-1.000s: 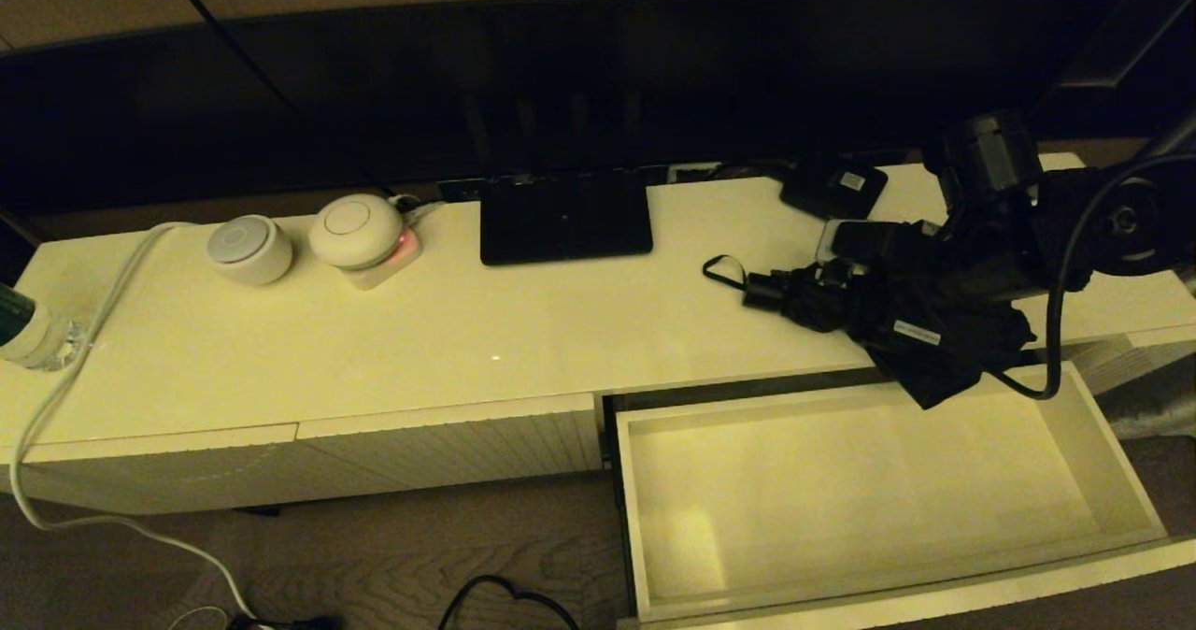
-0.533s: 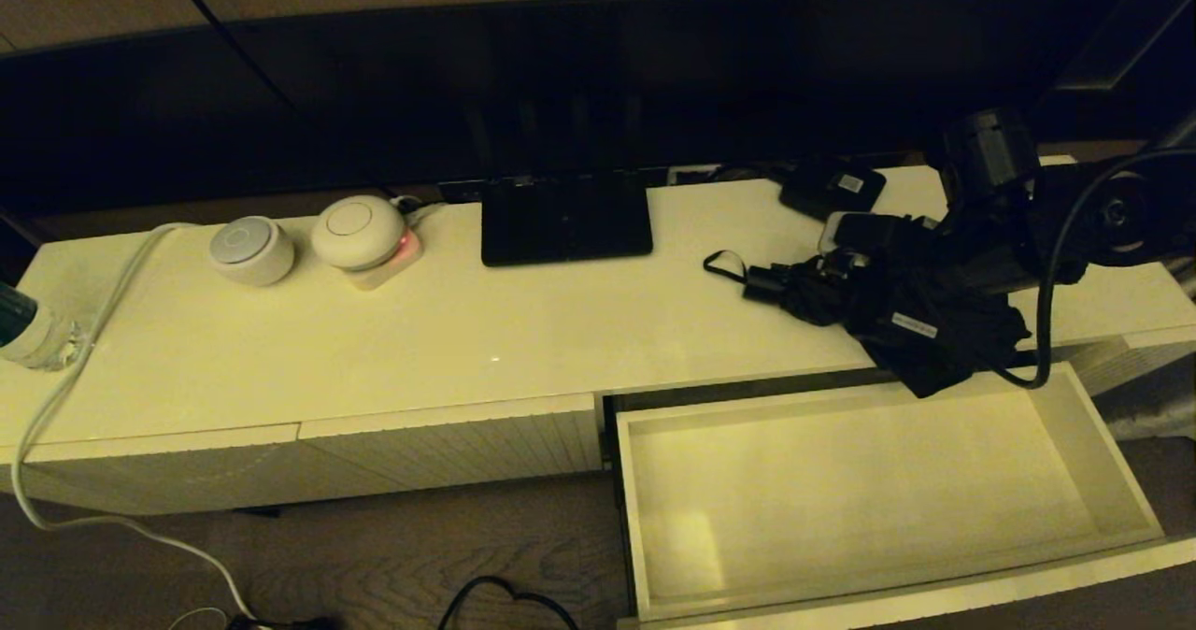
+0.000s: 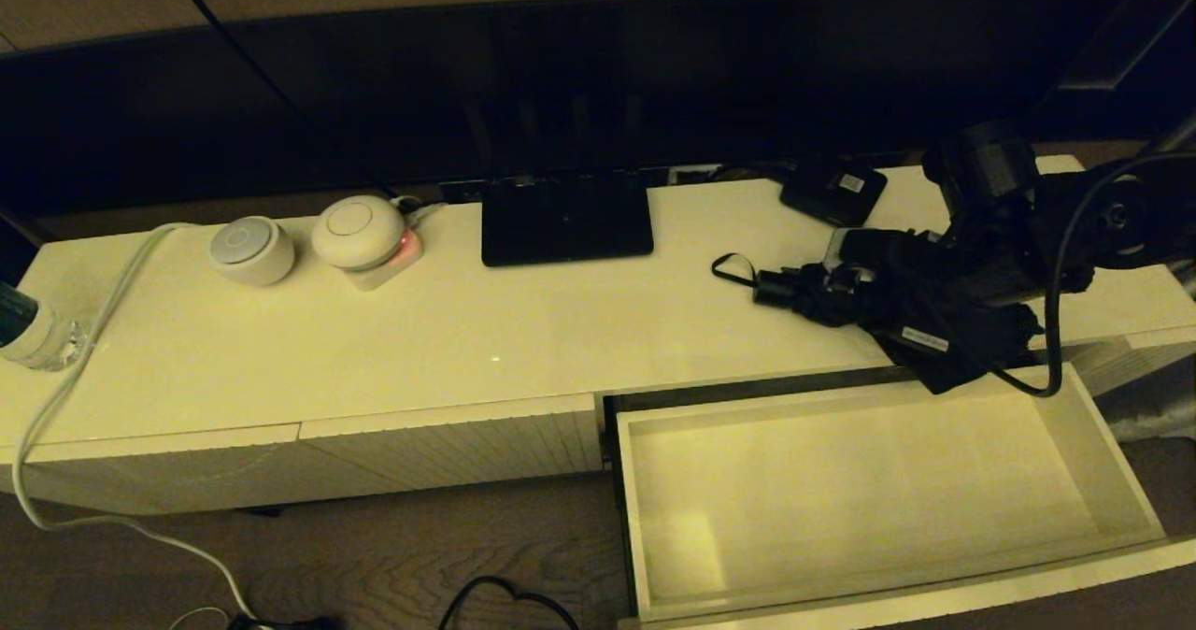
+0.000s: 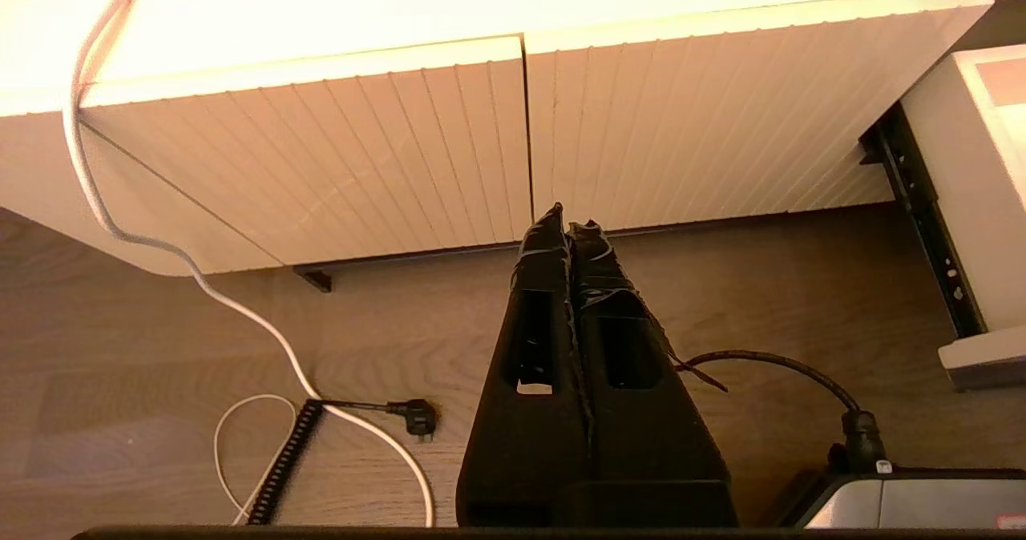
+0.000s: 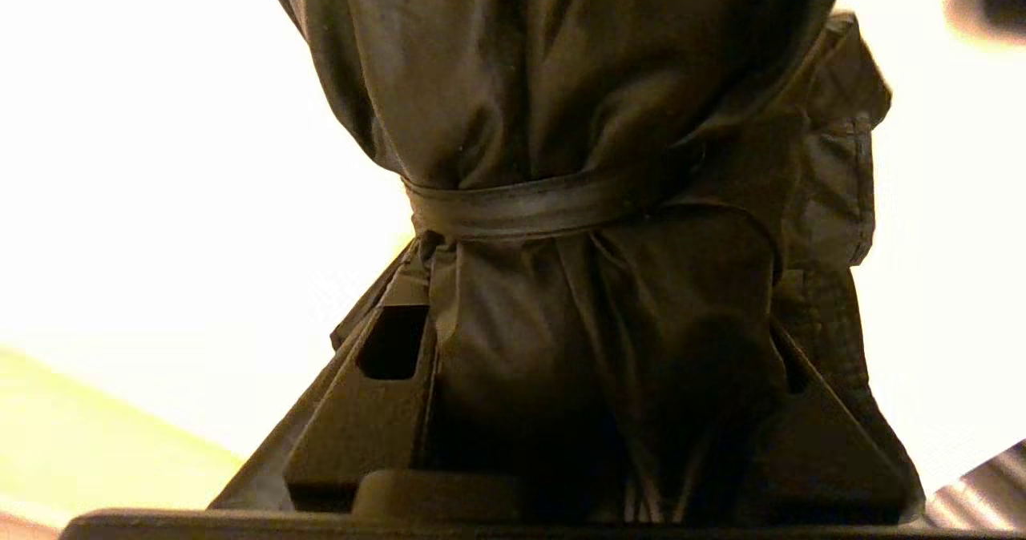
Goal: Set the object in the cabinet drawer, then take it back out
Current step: Put the umbrella in the drawer
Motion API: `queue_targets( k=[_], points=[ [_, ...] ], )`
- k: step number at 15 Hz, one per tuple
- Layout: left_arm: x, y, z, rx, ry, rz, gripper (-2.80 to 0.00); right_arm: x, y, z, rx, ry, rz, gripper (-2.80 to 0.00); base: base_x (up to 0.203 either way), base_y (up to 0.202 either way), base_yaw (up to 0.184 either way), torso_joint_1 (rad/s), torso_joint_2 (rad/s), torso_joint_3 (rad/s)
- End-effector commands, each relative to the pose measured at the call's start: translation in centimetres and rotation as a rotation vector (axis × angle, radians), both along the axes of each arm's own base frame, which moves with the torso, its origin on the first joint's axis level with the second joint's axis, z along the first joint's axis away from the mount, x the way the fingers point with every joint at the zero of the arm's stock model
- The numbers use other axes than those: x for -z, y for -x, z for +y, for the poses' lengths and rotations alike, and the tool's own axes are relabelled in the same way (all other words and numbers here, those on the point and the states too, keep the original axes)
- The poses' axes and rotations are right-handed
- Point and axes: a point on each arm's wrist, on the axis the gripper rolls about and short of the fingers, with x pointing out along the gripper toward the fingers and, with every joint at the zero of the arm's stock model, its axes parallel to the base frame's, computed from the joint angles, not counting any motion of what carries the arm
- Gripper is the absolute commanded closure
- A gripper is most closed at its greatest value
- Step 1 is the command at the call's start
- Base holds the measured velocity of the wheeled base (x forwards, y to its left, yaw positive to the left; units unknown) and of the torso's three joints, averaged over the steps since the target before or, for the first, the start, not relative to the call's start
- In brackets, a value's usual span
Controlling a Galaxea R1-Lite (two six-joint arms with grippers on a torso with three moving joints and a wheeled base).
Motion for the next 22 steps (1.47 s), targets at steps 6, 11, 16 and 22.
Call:
queue_targets(
  k=[6, 11, 16, 22],
  points=[
    [0.1, 0.0, 0.0, -0.001, 0.0, 0.003, 0.0, -4.0, 4.3, 0.8, -0.057, -0.012, -0.093, 0.0, 0.0, 0.0, 0.0, 0.0, 0.0, 0.0],
    [0.1, 0.0, 0.0, -0.001, 0.0, 0.003, 0.0, -6.4, 9.7, 0.5, -0.097, -0.025, -0.161, 0.0, 0.0, 0.0, 0.0, 0.0, 0.0, 0.0],
    [0.1, 0.0, 0.0, -0.001, 0.0, 0.003, 0.0, -3.5, 14.8, 0.2, -0.151, 0.001, -0.08, 0.0, 0.0, 0.0, 0.0, 0.0, 0.0, 0.0],
    [0.1, 0.0, 0.0, -0.001, 0.0, 0.003, 0.0, 2.1, 16.4, 1.9, -0.245, 0.038, 0.013, 0.0, 0.0, 0.0, 0.0, 0.0, 0.0, 0.0]
  ],
)
